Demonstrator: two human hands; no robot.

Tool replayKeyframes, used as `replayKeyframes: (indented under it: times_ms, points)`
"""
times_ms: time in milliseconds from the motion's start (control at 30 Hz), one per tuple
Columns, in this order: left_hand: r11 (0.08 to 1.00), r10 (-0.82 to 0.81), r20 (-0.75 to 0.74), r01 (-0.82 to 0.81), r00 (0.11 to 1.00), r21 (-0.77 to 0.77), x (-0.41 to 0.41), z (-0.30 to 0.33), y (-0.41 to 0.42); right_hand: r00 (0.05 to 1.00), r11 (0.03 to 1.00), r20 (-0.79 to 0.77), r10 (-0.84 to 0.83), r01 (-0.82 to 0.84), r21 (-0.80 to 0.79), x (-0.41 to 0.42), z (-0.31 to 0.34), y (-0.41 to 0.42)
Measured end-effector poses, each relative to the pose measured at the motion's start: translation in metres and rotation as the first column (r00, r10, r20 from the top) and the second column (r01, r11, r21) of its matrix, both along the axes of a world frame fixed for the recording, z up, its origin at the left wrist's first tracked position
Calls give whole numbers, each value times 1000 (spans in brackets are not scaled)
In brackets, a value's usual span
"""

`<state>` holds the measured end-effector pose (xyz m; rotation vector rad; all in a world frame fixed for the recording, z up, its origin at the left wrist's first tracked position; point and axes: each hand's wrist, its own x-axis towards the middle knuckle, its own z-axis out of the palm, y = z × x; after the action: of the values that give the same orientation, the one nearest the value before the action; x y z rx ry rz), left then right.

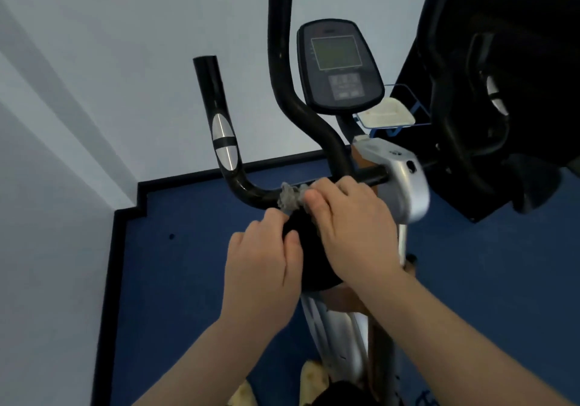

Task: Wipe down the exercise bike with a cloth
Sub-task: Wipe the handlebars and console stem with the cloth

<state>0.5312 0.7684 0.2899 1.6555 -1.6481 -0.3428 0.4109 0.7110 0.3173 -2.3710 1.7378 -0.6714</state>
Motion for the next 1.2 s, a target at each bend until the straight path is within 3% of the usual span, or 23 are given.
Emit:
replayKeyframes:
  times_ms: [167, 300, 433, 667, 800, 867, 1000, 1200]
  points:
    - [999, -8, 74, 10, 997, -35, 4, 1, 2, 978, 999, 208, -7, 14, -29, -26, -14, 21]
    - [999, -33, 30, 34, 999, -40, 5, -1, -2, 996, 984, 34, -86, 90, -156, -9, -7, 10]
    - [998, -51, 4, 51, 999, -28, 4, -1, -2, 995, 974, 24, -92, 95, -204, -23, -15, 23]
    - [998, -58, -81, 55, 995, -32, 2, -2, -4, 998, 999, 59, 12, -9, -45, -7, -5, 9]
    - [1000, -15, 6, 15, 1000, 0, 1, 2, 0, 984, 993, 140, 113, -106, -59, -26, -10, 19]
    - [999, -15, 26, 15, 1000, 29, 2, 6, 1, 984, 987, 98, 147, -140, -79, -29, -8, 16]
    - [998, 38, -104, -32, 994, 59, 0, 13, -5, 985, 988, -88, 147, -150, -37, -8, 2, -3]
    - [995, 95, -88, -94, 992, 14, -11, 14, -7, 973, 976, 78, 218, -218, -8, -39, -4, 9]
